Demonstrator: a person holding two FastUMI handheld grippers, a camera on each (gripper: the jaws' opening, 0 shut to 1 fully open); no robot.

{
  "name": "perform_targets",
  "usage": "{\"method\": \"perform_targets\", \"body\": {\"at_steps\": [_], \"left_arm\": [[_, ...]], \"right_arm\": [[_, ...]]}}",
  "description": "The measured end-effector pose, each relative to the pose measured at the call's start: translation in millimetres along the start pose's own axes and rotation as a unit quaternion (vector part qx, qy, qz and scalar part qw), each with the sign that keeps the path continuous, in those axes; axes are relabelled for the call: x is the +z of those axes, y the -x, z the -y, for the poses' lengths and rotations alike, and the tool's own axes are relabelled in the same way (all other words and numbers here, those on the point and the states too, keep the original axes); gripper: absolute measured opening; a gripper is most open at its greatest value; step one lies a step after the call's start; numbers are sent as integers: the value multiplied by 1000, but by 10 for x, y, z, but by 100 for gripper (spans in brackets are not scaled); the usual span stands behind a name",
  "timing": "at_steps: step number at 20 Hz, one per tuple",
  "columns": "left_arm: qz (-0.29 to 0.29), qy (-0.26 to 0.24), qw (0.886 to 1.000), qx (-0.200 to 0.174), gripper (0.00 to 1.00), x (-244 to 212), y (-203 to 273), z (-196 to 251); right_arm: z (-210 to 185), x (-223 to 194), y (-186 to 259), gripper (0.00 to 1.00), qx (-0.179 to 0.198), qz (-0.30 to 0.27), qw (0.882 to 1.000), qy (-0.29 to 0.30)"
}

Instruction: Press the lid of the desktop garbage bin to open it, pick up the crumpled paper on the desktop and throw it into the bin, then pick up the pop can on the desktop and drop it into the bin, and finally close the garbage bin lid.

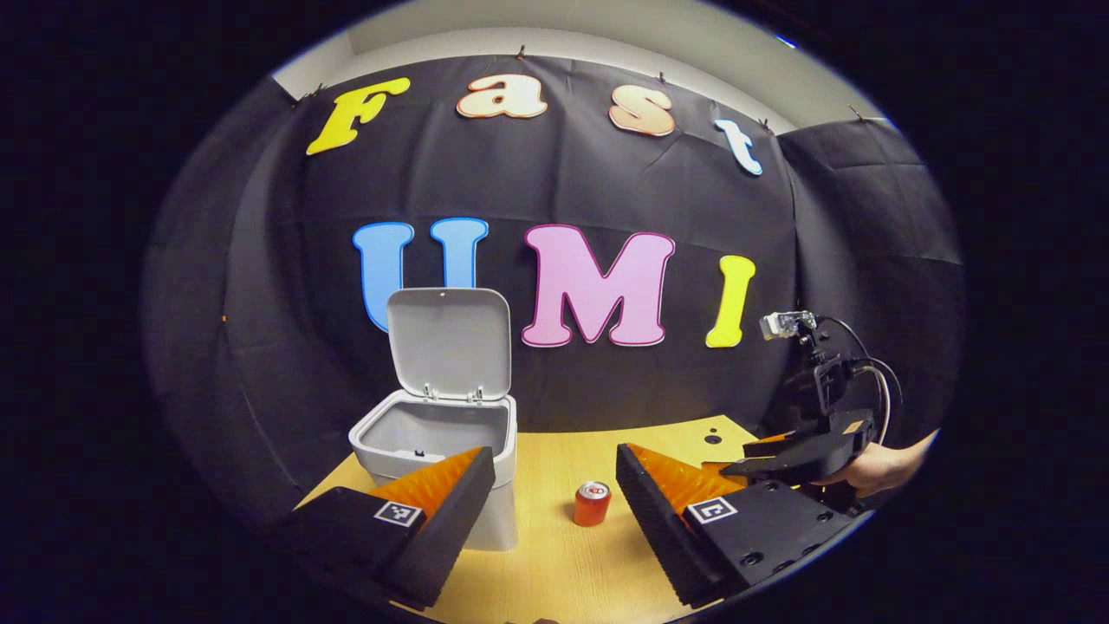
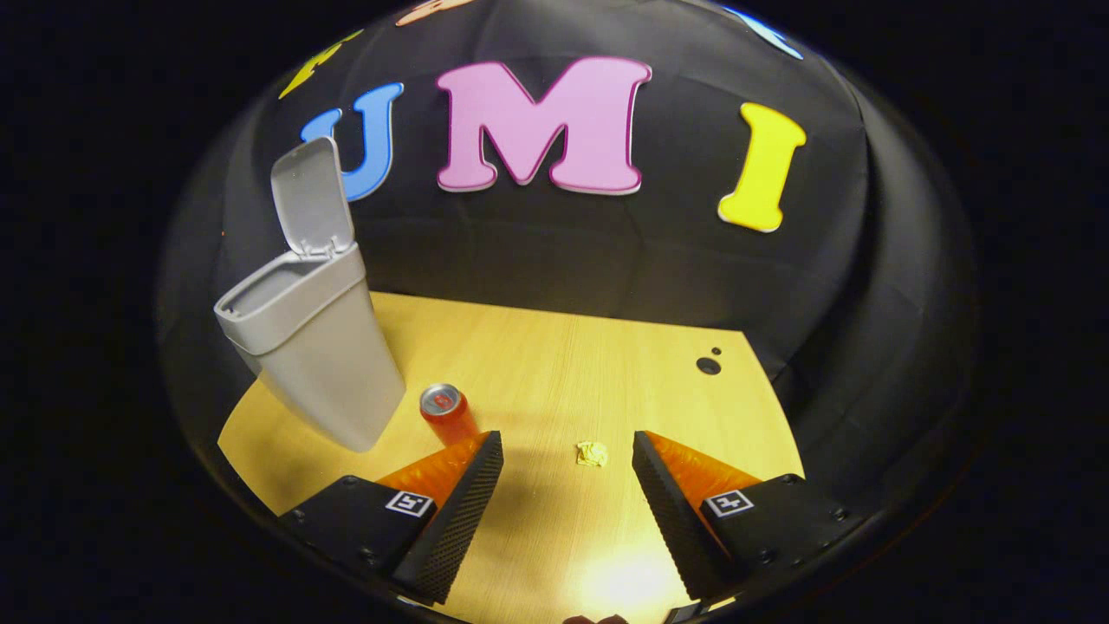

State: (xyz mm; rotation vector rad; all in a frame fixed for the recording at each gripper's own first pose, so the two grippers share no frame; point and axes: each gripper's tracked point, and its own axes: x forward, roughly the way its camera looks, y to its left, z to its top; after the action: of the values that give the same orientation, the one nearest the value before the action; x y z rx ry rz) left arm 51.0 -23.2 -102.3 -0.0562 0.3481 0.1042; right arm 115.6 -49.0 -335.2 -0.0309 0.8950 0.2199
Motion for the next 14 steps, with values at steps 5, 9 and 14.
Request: {"method": "perform_targets", "body": {"at_steps": [5, 9, 14], "left_arm": [[-49, -26, 998, 33, 95, -443, -180, -188], [-81, -39, 995, 50, 95, -652, -249, -280], [-102, -34, 993, 52, 95, -758, -374, -237]], "right_arm": [[227, -576, -802, 98, 5, -120, 993, -9], [370, -889, -1296, 98, -2, -176, 984, -33], [398, -1110, -1673, 98, -2, -219, 972, -87]]}}
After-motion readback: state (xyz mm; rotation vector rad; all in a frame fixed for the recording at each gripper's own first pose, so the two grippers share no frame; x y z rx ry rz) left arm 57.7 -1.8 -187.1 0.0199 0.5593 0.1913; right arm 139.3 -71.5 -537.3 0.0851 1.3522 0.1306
